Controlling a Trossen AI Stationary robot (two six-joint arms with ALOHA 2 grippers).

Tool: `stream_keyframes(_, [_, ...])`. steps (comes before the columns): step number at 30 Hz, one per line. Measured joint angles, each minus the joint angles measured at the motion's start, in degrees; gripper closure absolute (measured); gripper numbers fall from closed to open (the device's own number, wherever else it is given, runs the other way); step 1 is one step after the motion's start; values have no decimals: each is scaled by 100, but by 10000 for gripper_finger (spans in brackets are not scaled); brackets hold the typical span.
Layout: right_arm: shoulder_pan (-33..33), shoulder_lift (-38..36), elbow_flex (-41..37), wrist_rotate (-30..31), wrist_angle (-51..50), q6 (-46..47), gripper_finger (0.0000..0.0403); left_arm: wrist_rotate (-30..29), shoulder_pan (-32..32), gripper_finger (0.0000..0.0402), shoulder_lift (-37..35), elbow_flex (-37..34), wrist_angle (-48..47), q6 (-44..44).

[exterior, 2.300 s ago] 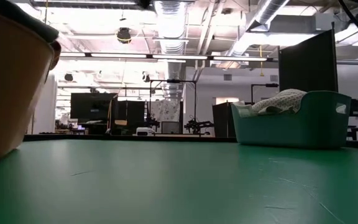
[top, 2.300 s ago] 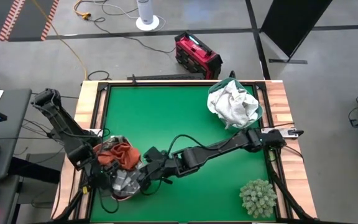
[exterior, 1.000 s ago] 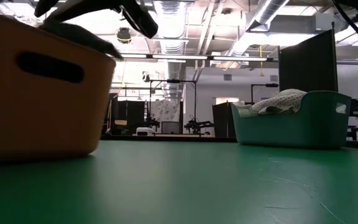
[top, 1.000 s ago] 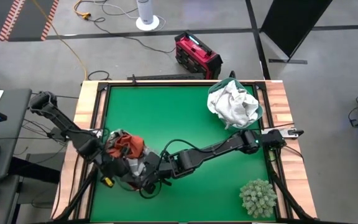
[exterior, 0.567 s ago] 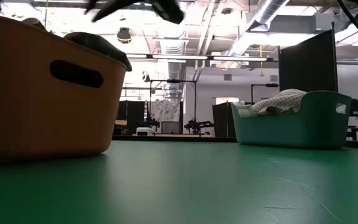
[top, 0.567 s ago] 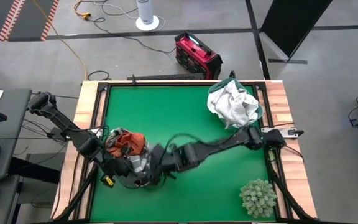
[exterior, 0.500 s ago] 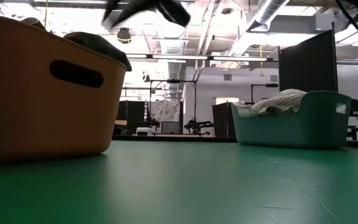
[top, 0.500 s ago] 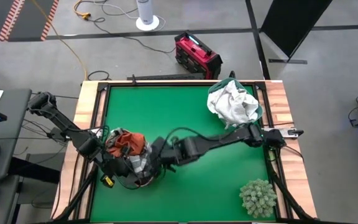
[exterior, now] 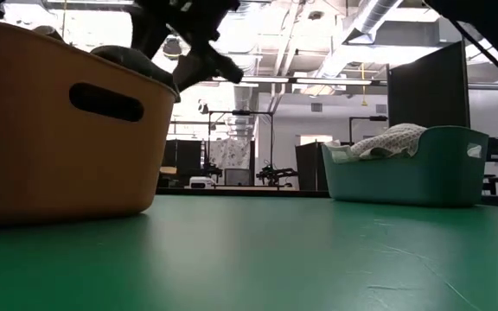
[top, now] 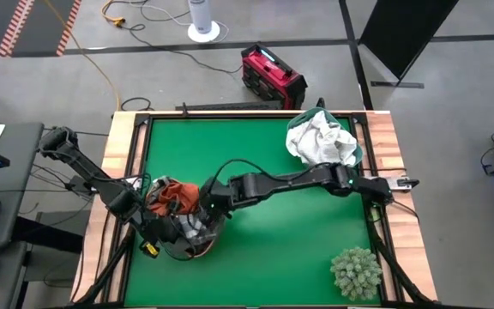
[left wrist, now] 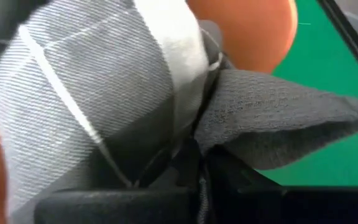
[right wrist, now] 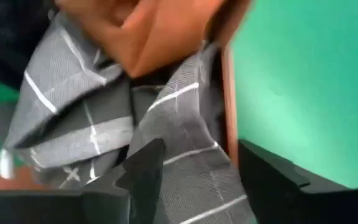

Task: Sort towels by color in basket
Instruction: Adjust the towels in the orange bin

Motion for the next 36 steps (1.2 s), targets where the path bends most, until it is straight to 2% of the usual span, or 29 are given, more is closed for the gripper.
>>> stream_keyframes(4, [107,360,-2,-509,321,83,170,-51,38,397,4,2,9,63])
stream_keyframes(9, [290,464,-12,-782,503,255,184,-226,178,396,10,2,-60,-26])
stream_keyframes(13, [412,463,-12,-866,537,256,190,-481,388,396,96,0,121,340])
stream_keyframes(20, [458,463,-12,-908,738,334,190,-33,680,395,722,-358,1061,586])
stream_keyframes(23, [481,463,-12,-909,678,346,190,-12,680,388,910,-361,1376,594])
stream_keyframes(28, [488,454,-12,-910,584,345,190,210,684,330,1063,-365,1645,617])
stream_keyframes(33, [470,344,-6,-906,449,274,190,734,688,228,1099,-284,1612,239])
stream_keyframes(36, [448,280,0,-873,386,241,191,603,683,165,1115,-164,1632,144])
